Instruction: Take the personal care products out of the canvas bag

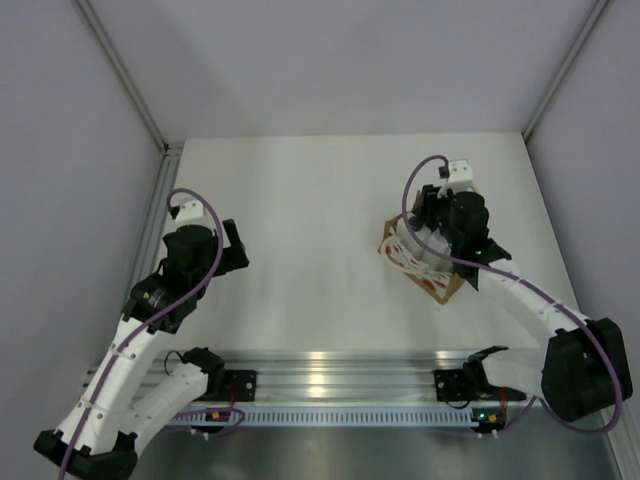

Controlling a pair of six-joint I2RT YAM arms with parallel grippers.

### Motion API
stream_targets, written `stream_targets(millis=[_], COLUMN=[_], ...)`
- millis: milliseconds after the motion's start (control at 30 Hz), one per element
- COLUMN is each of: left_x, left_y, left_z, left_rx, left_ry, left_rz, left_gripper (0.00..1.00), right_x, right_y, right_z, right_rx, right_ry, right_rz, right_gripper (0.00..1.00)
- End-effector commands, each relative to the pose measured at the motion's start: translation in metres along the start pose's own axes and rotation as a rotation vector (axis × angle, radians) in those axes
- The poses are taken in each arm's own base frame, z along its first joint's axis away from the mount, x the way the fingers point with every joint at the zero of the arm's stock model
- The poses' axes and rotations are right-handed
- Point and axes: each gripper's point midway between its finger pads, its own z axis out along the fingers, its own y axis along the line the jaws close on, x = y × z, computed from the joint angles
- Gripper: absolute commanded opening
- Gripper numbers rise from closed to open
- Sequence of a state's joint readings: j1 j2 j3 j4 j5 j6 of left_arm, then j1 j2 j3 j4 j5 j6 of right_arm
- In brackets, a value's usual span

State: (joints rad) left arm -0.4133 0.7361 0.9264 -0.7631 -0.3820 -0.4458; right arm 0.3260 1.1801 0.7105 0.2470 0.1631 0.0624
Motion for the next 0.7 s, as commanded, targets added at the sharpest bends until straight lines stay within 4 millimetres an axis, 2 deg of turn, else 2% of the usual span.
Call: stream_targets(millis=[0,100,267,533,667], left_x=[-0.007,-0.007,-0.006,-0.008,-0.007], left_y=[-0.004,-0.004,-0.004,-0.003,-0.003], left_z=[0.002,0.003,0.004,0.003,0.003], left_rx=[0.011,0.010,0.009,0.007,0.003], left_ry=[-0.032,-0.026,-0.025,-0.031,-0.031], left_rz=[-0.004,-0.001,-0.001,-0.003,-0.004], left_gripper=[0.98,0.98,0.98,0.98,0.98], right_x=[-0.125,-0.135,-0.164,-0.190,-0.210], right_y=[-0.002,-0.001,-0.002,0.000,0.007], right_z=[-0.023,-0.031,-0.049,-0.060,-0.064], right_rx=[-0.011,-0.017,-0.019,-0.033,-0.070], right_ry=[-0.347,-0.368,-0.425,-0.419,-0.417], right_rz=[0.040,0.044,0.058,0.036,0.016], right_gripper=[0.00,0.00,0.00,0.00,0.00])
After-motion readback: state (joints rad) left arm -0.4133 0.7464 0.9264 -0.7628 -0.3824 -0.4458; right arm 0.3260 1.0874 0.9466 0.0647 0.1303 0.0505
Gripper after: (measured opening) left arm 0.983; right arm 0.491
